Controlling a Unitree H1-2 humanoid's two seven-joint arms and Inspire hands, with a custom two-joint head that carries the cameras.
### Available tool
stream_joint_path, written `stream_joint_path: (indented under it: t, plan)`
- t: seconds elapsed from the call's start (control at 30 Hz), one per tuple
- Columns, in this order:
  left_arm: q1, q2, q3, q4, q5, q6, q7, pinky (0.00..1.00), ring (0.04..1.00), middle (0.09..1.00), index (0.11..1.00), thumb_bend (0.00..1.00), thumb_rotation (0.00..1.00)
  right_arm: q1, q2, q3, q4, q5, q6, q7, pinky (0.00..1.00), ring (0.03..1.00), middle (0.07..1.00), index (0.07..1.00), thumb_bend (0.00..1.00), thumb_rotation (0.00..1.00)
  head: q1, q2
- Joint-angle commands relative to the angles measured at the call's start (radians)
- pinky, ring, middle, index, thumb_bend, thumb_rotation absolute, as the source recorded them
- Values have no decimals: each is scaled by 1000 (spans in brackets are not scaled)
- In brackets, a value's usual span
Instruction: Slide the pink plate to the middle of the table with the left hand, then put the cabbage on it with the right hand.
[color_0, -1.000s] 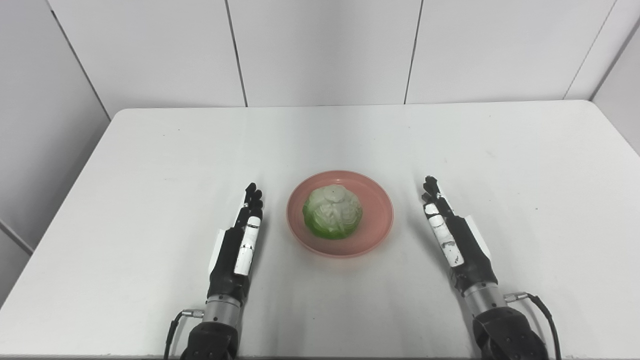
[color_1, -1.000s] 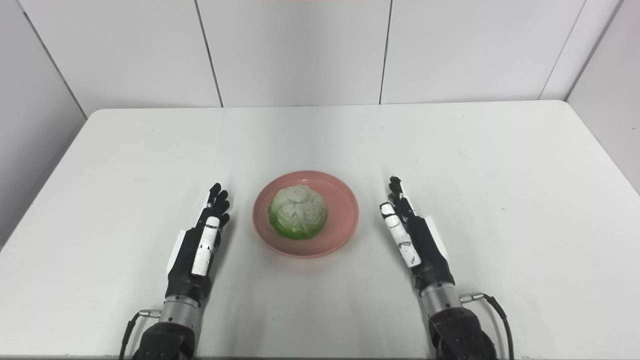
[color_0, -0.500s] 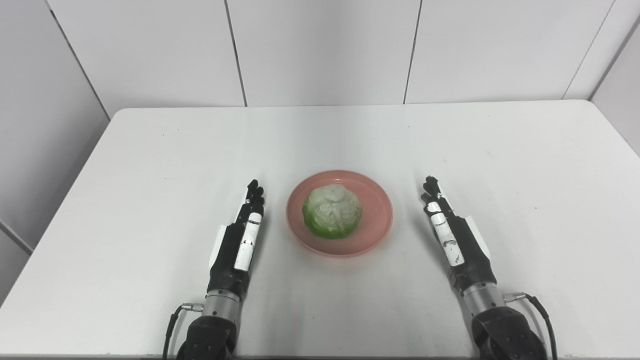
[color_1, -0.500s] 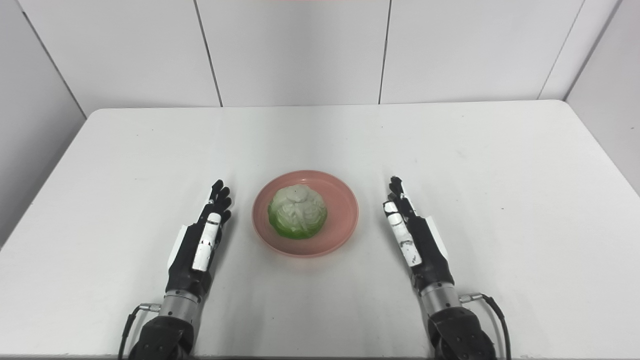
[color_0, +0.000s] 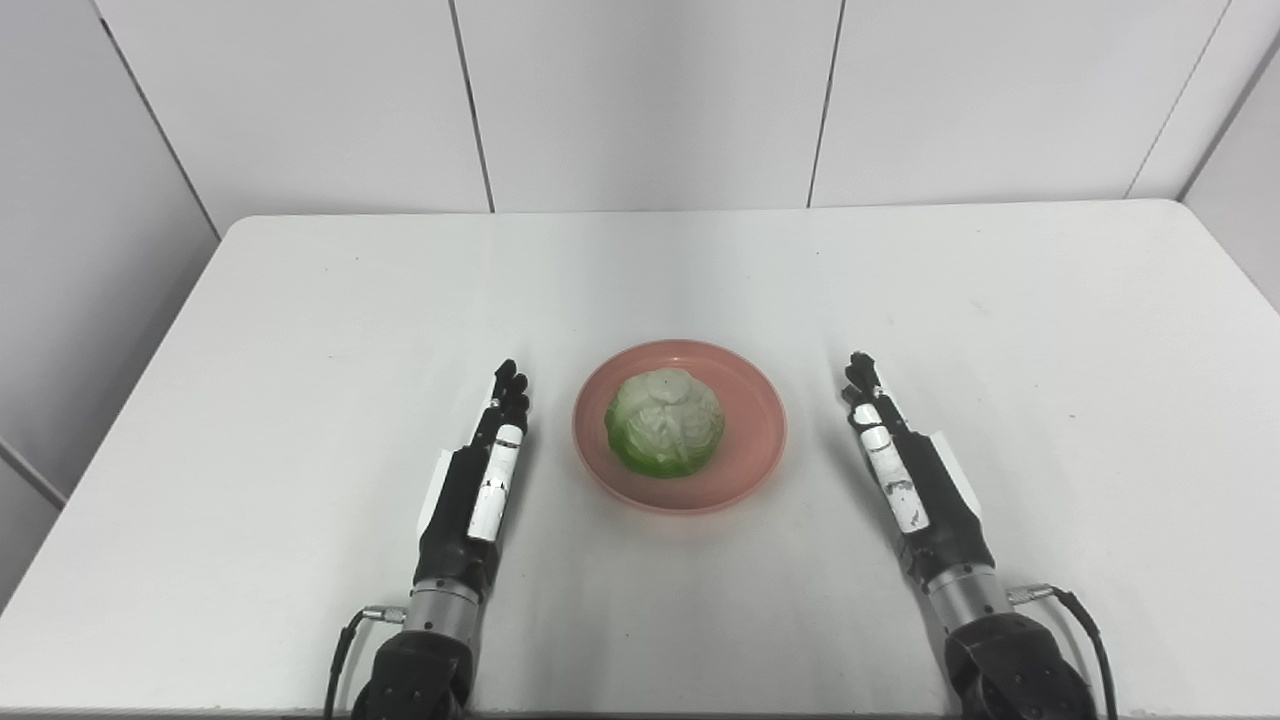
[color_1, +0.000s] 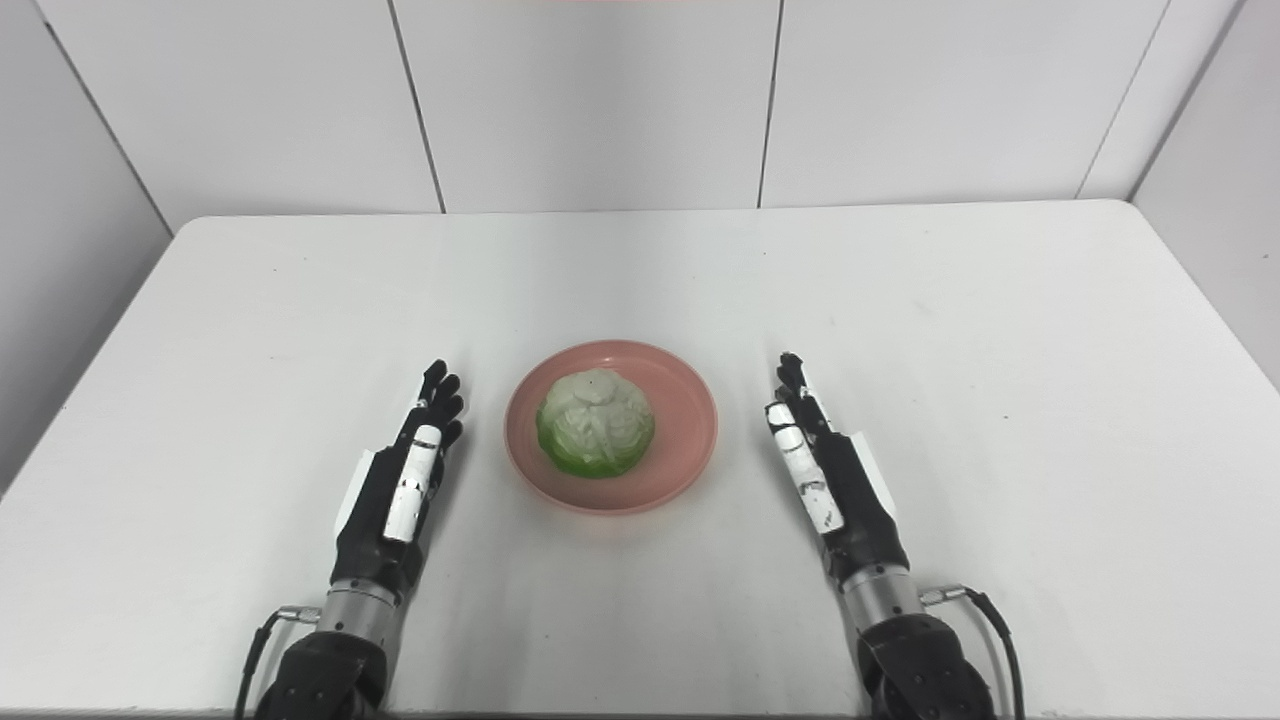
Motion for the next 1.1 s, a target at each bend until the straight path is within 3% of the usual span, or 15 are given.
stream_joint_path:
  t: [0.0,0.17,0.53,0.7,1.07]
  plan:
    - [-7,5,-5,-27,-2,2,-9,999,1000,1000,1000,388,1000,-16,1,6,-45,5,10,0,1000,1000,1000,1000,313,1000,0,3]
    - [-6,2,-5,-35,0,23,-6,999,1000,1000,1000,401,1000,-18,-5,10,-52,3,33,4,1000,1000,1000,1000,311,1000,-17,1]
    - [-2,3,-2,-28,4,6,-1,992,1000,1000,1000,411,1000,-18,-5,16,-54,3,47,4,1000,1000,1000,1000,317,1000,-10,0]
    - [-4,-1,-3,-35,-4,9,-3,992,1000,1000,1000,374,1000,-19,-5,18,-52,4,43,4,1000,1000,1000,1000,311,1000,-10,0]
    - [-2,2,-6,-38,5,11,-4,986,1000,1000,997,395,1000,-16,-5,17,-53,11,41,5,1000,999,1000,1000,312,1000,-11,5]
